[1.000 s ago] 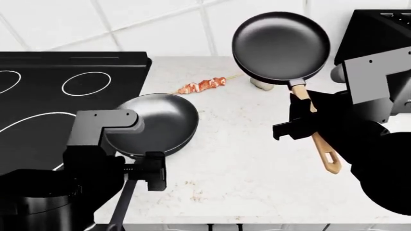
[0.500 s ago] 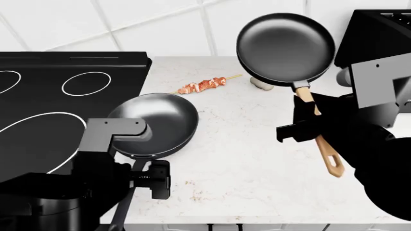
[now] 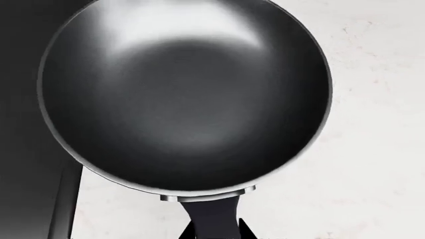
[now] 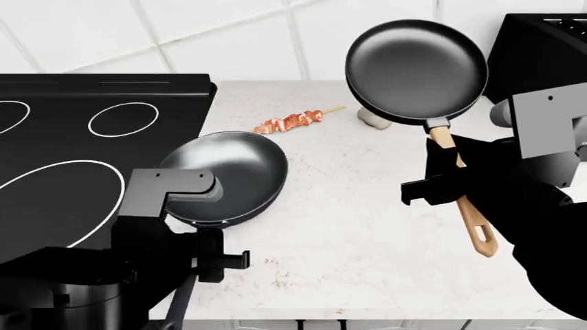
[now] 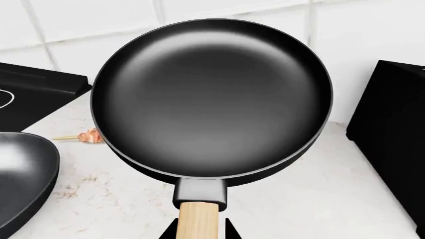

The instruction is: Place both pans onto different burners. Then place the garlic and the skewer on different pans.

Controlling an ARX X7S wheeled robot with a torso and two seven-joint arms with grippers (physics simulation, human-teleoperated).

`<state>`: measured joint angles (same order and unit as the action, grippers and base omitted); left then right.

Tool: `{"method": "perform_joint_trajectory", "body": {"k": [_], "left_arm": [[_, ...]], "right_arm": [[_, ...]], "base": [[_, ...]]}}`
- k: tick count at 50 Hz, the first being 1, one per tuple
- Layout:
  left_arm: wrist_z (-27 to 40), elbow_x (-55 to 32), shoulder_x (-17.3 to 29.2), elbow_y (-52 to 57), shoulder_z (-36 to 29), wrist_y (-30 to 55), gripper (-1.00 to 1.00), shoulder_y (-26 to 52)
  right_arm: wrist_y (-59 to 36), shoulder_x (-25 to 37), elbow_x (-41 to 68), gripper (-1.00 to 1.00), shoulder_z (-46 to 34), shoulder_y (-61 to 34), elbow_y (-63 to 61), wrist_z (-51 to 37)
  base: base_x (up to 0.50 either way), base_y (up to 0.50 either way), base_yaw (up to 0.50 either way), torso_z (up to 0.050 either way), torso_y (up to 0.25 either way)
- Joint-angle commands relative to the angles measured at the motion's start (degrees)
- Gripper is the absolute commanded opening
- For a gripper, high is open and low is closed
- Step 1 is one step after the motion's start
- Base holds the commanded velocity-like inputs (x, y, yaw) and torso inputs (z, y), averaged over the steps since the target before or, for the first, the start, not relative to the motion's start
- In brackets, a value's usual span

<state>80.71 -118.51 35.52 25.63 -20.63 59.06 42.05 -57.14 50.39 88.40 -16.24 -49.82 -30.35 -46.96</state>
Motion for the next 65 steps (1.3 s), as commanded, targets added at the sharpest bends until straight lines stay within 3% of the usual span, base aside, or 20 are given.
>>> {"method": "perform_joint_trajectory", "body": {"k": [1, 17, 32, 65], "left_arm": [[1.0, -0.61, 0.22, 2.21, 1.0, -2.01, -1.0, 1.21], [-1.64, 3.15, 0.99, 5.04, 3.85, -2.73, -1.0, 2.31], [-8.78, 13.26, 0.88, 7.45, 6.96, -1.74, -1.0, 3.88], [-26.05, 35.36, -1.0, 7.53, 8.7, -5.28, -1.0, 2.82]], "right_arm": [[-0.09, 0.17, -2.79, -1.0, 2.17, -2.44, -0.52, -0.76], [-0.29, 0.11, -2.52, -1.0, 1.81, -3.66, -0.6, -1.31], [-2.08, 1.09, 0.47, -1.0, 0.93, -4.25, -2.72, -5.88], [8.19, 6.07, -1.44, -1.0, 11.91, 7.08, -12.59, -3.44]], "base": [[0.0, 0.0, 0.0, 0.0, 0.011], [0.0, 0.0, 0.0, 0.001, 0.003], [0.0, 0.0, 0.0, 0.001, 0.004], [0.0, 0.0, 0.0, 0.001, 0.004]]}}
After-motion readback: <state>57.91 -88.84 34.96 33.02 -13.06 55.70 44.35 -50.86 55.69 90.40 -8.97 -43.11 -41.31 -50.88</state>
